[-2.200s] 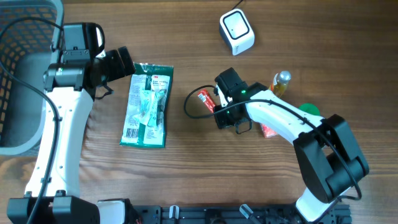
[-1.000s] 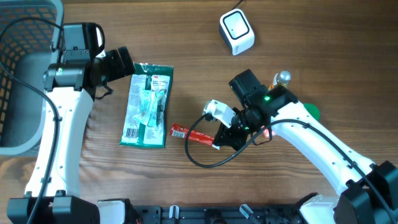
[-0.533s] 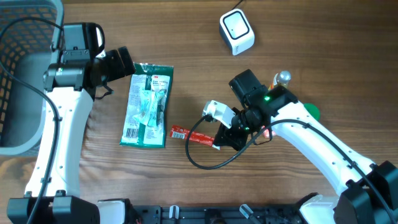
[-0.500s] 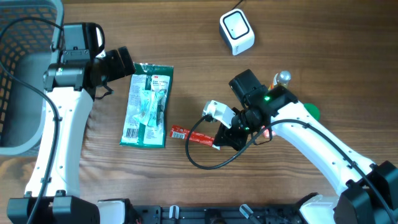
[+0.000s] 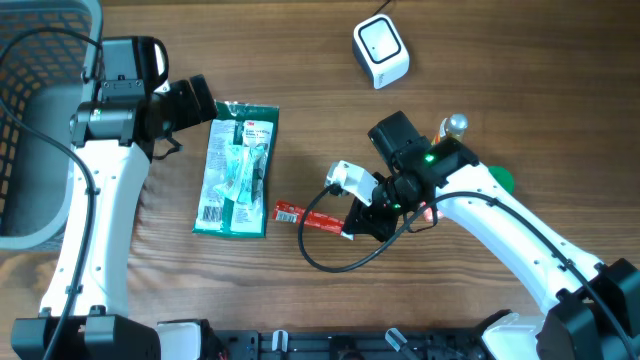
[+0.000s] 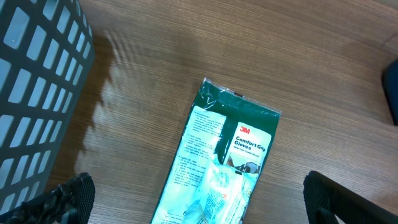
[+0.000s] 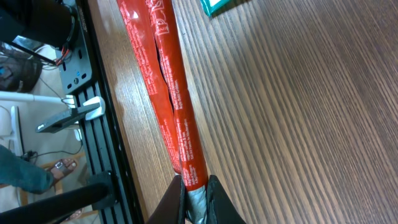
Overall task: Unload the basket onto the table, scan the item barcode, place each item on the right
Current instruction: 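Raise the red tube upright with the right gripper, then carry the red tube up to the white scanner face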
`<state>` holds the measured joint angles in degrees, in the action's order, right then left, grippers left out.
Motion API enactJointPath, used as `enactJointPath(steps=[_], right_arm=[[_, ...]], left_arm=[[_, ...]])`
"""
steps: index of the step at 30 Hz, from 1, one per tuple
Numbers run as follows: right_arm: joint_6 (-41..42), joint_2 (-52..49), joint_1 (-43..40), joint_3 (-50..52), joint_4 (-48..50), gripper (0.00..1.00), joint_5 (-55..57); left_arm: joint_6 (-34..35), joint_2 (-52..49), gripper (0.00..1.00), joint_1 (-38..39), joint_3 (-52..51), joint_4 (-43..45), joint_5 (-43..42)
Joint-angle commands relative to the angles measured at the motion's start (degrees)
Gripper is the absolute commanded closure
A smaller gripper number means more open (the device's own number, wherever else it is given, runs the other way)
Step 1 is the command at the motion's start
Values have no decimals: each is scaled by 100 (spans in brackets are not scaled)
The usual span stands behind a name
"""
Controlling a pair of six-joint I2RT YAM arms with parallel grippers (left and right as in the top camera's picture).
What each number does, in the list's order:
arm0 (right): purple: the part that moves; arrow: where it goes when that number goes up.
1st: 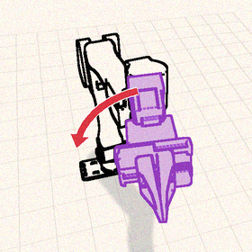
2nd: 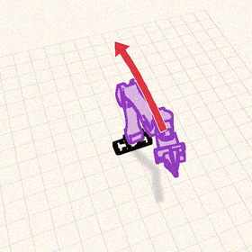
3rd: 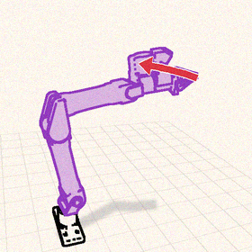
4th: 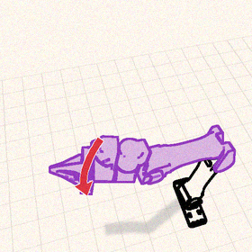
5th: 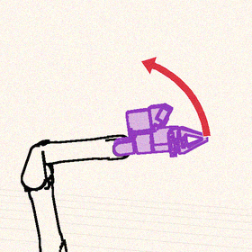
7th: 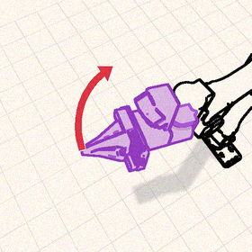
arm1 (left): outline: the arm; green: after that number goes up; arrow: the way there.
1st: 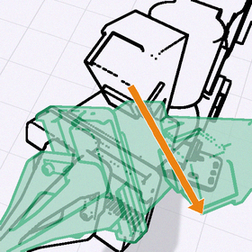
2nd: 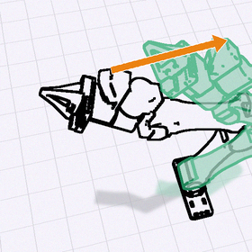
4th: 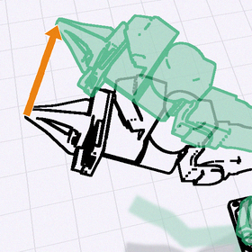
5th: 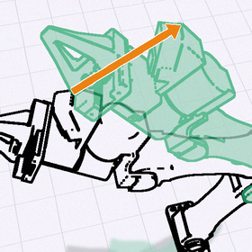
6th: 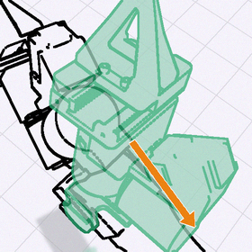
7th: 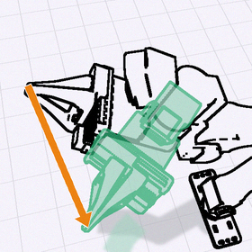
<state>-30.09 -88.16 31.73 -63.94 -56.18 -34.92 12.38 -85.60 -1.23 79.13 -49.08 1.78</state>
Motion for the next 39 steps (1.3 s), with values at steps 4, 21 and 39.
enactJointPath(steps=[4, 21, 39], right_arm=[[-111, 96, 13, 33, 44, 96, -184], [28, 96, 13, 33, 153, 96, -184], [1840, 96, 13, -17, 929, 96, 1143]], left_arm=[[50, 42, 0, -22, 81, 13, -24], [50, 42, 0, -22, 81, 15, -26], [50, 42, 0, -22, 81, 15, -26]])
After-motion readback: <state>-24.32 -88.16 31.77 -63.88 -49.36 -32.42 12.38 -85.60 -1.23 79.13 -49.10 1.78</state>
